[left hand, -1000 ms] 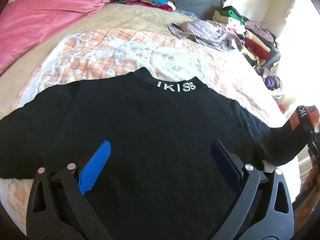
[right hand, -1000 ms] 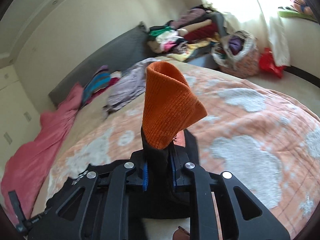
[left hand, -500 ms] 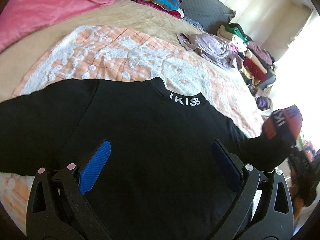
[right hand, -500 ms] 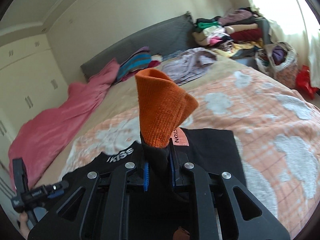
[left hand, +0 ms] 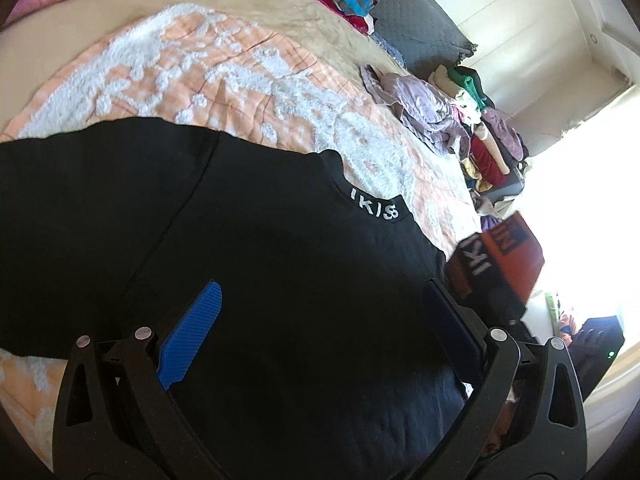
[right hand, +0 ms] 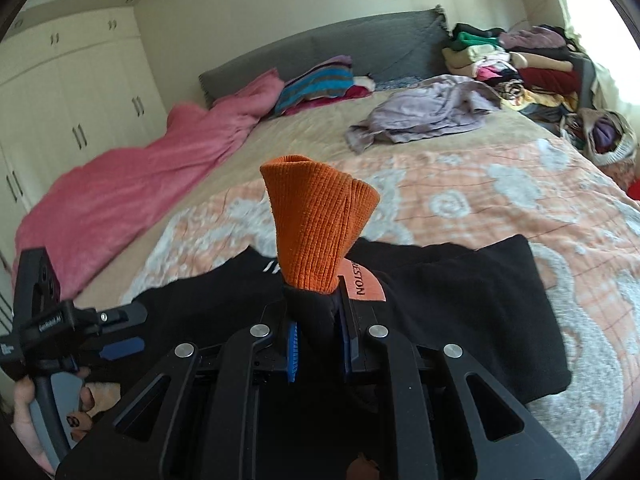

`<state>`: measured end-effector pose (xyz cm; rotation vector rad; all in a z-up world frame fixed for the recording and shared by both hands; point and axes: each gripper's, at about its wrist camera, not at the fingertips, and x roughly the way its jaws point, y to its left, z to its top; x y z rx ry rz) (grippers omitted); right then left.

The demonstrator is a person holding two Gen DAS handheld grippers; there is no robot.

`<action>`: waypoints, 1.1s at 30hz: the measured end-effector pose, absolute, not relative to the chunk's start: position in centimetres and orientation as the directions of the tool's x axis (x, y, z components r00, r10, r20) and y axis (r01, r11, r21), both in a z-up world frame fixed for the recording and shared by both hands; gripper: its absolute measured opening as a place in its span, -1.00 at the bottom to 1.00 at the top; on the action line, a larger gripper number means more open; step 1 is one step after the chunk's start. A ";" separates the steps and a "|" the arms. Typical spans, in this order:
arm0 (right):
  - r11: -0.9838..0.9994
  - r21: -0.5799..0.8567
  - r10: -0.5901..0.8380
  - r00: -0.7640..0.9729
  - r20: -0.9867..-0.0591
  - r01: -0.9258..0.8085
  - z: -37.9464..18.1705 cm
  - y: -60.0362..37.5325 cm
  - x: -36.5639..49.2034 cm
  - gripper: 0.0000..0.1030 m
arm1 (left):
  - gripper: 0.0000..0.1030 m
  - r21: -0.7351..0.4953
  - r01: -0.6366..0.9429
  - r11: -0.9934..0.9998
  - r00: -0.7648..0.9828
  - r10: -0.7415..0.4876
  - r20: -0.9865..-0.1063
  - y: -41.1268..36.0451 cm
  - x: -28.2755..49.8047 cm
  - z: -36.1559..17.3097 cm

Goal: Fold small clothes
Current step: 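Lift the cuff and carry it across the shirt body with the right tool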

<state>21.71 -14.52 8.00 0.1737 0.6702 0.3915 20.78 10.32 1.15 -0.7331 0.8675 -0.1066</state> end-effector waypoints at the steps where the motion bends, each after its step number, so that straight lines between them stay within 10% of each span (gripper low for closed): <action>1: 0.913 0.274 0.408 0.709 -0.575 -0.303 7.8 -14.0 21.8 -0.72 | 0.82 -0.641 -0.202 0.740 0.656 -0.384 -0.650 10.6 20.8 0.9; 14: 0.890 0.219 0.441 0.628 -0.641 -0.401 4.5 -7.9 21.5 -0.63 | 0.82 -0.759 -0.212 0.616 0.666 -0.477 -0.574 13.0 20.6 -1.2; 18: 0.860 0.237 0.485 0.580 -0.655 -0.451 4.0 -7.3 20.2 -0.17 | 0.82 -0.774 -0.187 0.606 0.664 -0.503 -0.554 12.7 20.4 -1.2; 23: 0.836 0.184 0.494 0.564 -0.662 -0.516 3.8 -6.8 16.9 -0.12 | 0.78 -0.772 -0.153 0.617 0.643 -0.531 -0.552 11.2 20.6 -1.1; 33: 0.864 0.268 0.493 0.605 -0.625 -0.426 4.6 -12.0 13.0 -0.05 | 0.17 -0.773 -0.109 0.625 0.598 -0.581 -0.553 8.0 20.7 -1.6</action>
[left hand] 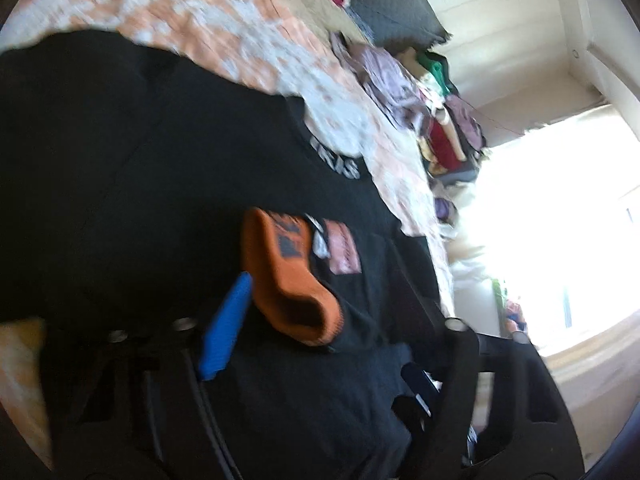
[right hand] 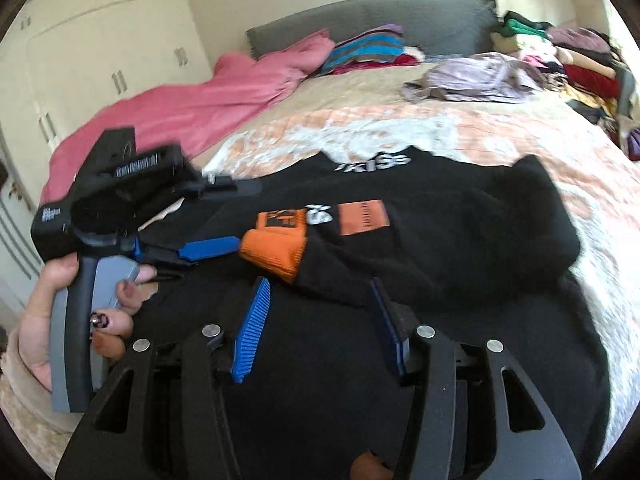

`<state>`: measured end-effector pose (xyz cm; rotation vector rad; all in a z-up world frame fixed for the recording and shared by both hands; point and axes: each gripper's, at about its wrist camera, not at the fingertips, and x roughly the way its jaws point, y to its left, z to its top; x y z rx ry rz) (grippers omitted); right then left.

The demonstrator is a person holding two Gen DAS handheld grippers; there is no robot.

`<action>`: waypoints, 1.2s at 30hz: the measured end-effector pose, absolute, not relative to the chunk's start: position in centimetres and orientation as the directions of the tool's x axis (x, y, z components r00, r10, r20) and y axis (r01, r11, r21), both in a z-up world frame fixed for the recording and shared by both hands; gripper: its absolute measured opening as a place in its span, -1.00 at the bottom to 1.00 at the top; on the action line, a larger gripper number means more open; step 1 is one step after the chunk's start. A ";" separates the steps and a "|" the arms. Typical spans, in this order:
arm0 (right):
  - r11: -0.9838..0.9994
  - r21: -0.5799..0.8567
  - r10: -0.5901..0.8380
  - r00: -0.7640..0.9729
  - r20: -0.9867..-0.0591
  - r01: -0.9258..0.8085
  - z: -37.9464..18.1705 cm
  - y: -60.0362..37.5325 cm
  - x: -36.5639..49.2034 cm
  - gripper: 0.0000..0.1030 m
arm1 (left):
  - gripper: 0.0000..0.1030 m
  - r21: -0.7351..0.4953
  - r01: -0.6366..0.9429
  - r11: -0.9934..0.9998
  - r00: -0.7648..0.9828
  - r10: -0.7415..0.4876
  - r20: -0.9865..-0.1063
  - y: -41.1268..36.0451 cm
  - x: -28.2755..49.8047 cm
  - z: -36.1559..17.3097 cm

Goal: Fold small clothes
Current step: 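Lift the cuff and carry it across the shirt body with the right tool, then lower the cuff onto the shirt body and open the right tool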

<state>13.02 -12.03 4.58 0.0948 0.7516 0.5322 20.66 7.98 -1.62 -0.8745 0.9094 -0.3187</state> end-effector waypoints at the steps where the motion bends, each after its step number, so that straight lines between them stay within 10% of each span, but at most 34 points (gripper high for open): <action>1: 0.868 0.274 0.488 0.614 -0.620 -0.413 4.8 -12.7 12.9 -0.05 | 0.17 -0.757 -0.114 0.644 0.592 -0.567 -0.572 7.5 20.7 -1.7; 5: 0.880 0.308 0.475 0.641 -0.603 -0.362 5.4 -14.9 12.5 -0.05 | 0.14 -0.719 -0.134 0.682 0.578 -0.535 -0.615 6.2 21.4 -2.4; 10: 0.888 0.341 0.460 0.642 -0.613 -0.310 4.8 -16.7 12.4 -0.05 | -0.96 -0.676 -0.095 0.731 0.591 -0.505 -0.629 5.1 22.3 -1.6; 21: 0.893 0.351 0.446 0.652 -0.613 -0.282 4.7 -17.7 12.1 -0.05 | -1.00 -0.667 0.055 0.743 0.707 -0.501 -0.499 5.7 21.1 6.1; 36: 0.940 0.264 0.339 0.669 -0.662 -0.215 4.5 -18.3 14.8 -0.05 | -0.94 -0.570 -0.067 0.819 0.691 -0.374 -0.618 9.4 19.1 2.2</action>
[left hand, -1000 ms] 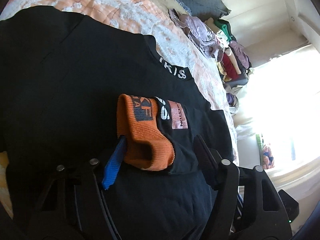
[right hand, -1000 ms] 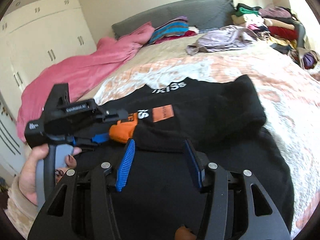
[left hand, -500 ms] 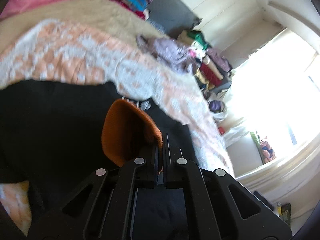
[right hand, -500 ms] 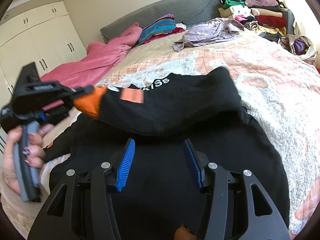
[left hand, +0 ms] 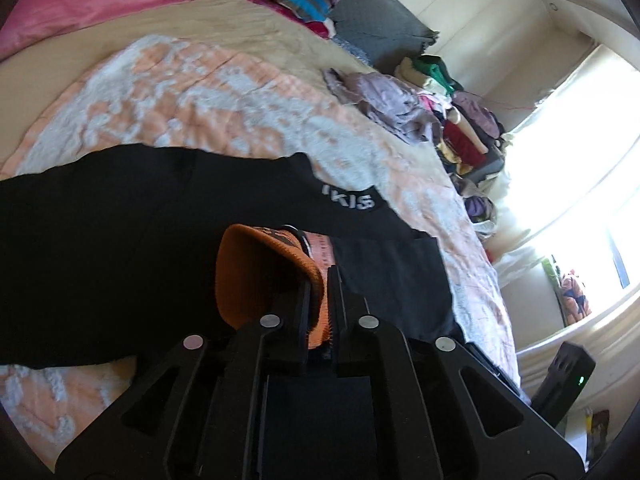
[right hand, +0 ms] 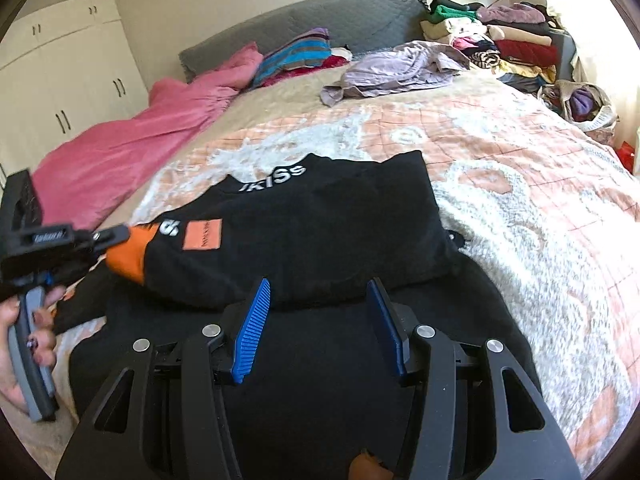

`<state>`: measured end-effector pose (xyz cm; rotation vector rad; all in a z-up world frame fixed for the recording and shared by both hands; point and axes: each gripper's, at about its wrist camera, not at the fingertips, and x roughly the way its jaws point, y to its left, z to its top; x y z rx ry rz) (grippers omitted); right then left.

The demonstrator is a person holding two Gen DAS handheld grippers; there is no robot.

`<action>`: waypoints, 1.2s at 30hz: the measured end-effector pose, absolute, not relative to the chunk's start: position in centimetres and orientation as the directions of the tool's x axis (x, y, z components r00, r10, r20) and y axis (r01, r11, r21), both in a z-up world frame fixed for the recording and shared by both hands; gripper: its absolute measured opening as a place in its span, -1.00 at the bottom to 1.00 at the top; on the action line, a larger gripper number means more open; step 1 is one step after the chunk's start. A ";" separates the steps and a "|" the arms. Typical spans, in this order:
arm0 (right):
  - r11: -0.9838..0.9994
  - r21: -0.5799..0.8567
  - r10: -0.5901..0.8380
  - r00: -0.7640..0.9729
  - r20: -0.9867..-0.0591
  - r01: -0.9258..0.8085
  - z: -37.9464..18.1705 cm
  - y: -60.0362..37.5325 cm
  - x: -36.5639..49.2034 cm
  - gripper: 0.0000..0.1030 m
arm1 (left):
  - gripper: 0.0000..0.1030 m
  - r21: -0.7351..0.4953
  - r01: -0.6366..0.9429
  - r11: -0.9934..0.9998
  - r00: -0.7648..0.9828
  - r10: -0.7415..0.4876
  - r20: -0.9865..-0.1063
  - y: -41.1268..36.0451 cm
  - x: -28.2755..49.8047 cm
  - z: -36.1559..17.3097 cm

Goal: Fold small clothes
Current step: 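Lower the cuff onto the shirt body and open the right tool, then move the left tool to the other sleeve's orange cuff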

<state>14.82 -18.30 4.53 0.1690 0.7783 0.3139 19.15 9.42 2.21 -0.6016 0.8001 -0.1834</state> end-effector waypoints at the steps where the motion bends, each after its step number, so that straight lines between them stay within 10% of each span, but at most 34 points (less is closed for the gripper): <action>1: 0.944 0.258 0.328 0.667 -0.669 -0.206 4.5 -18.3 15.3 -0.05 | -0.89 -0.558 -0.078 0.826 0.697 -0.355 -0.623 9.7 18.9 2.2; 23: 0.981 0.139 0.194 0.578 -0.793 -0.138 0.2 -18.0 21.3 0.01 | -0.42 -0.386 -0.078 0.919 0.593 -0.269 -0.759 7.2 18.6 -2.1; 36: 0.962 0.203 0.271 0.658 -0.703 -0.180 3.6 -17.6 17.3 0.66 | 0.53 -0.355 -0.075 0.932 0.661 -0.220 -0.717 7.6 15.3 1.3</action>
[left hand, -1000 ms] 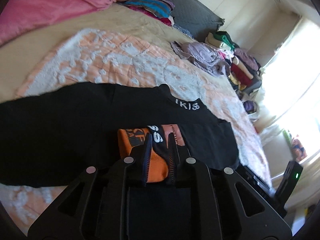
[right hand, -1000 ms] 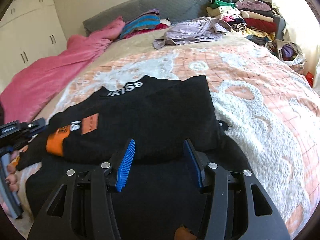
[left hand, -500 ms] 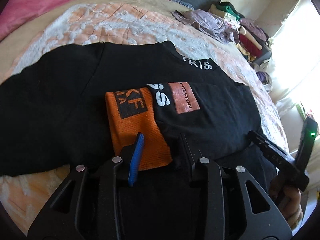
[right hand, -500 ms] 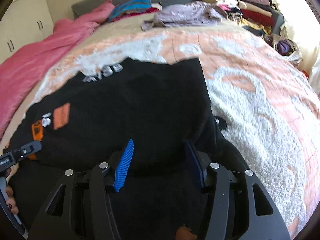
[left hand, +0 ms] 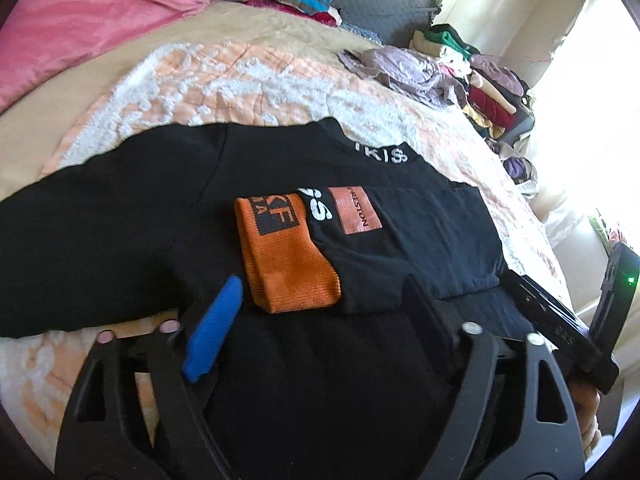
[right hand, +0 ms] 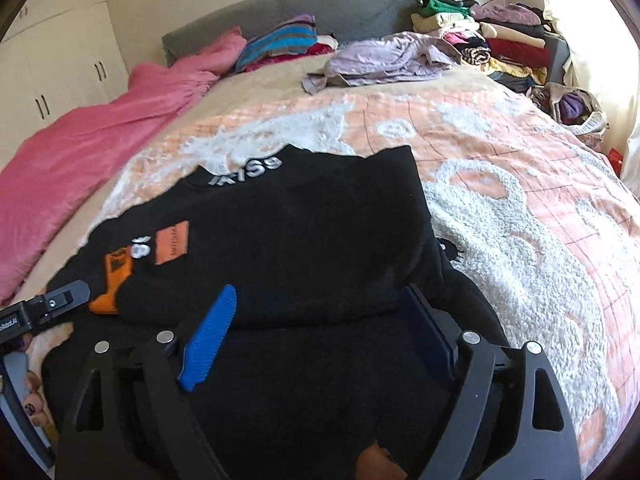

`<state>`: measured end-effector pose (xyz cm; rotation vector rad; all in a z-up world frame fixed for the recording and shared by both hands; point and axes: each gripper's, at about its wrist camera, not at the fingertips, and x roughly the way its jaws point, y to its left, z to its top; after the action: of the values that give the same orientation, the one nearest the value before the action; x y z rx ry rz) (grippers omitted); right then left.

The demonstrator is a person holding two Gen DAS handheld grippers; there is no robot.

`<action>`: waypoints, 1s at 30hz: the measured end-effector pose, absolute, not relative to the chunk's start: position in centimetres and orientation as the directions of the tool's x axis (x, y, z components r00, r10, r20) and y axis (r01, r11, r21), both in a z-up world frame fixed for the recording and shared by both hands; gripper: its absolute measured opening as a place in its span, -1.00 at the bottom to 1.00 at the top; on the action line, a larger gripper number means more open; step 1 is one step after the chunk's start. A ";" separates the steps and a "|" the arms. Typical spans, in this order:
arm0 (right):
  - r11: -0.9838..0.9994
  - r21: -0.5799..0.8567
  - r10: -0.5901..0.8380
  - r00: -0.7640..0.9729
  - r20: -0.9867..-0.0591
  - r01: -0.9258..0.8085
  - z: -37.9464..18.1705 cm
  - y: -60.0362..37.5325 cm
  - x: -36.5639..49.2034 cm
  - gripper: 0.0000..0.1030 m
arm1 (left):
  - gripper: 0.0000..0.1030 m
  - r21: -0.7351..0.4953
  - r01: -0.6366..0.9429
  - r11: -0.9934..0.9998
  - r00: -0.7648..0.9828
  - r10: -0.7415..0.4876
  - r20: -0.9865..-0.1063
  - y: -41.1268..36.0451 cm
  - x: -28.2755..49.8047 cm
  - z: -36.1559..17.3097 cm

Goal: Fold small clothes
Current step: 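Move the left tool to the other sleeve's orange cuff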

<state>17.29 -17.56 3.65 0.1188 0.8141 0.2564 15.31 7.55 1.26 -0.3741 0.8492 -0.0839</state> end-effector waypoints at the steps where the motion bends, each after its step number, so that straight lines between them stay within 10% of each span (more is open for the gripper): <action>1: 0.962 0.206 0.274 0.660 -0.699 -0.181 3.8 -17.5 17.0 0.79 | 0.61 -0.349 -0.077 0.934 0.667 -0.212 -0.714 7.6 15.1 1.5; 30: 0.908 0.185 0.405 0.674 -0.617 -0.376 8.7 -8.9 12.4 0.91 | 0.81 -0.255 -0.213 0.943 0.732 -0.019 -0.681 13.1 9.0 4.7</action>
<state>12.40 -8.89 8.74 0.0437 0.7051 0.4392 8.99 13.09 4.67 -0.3298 0.7458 0.1092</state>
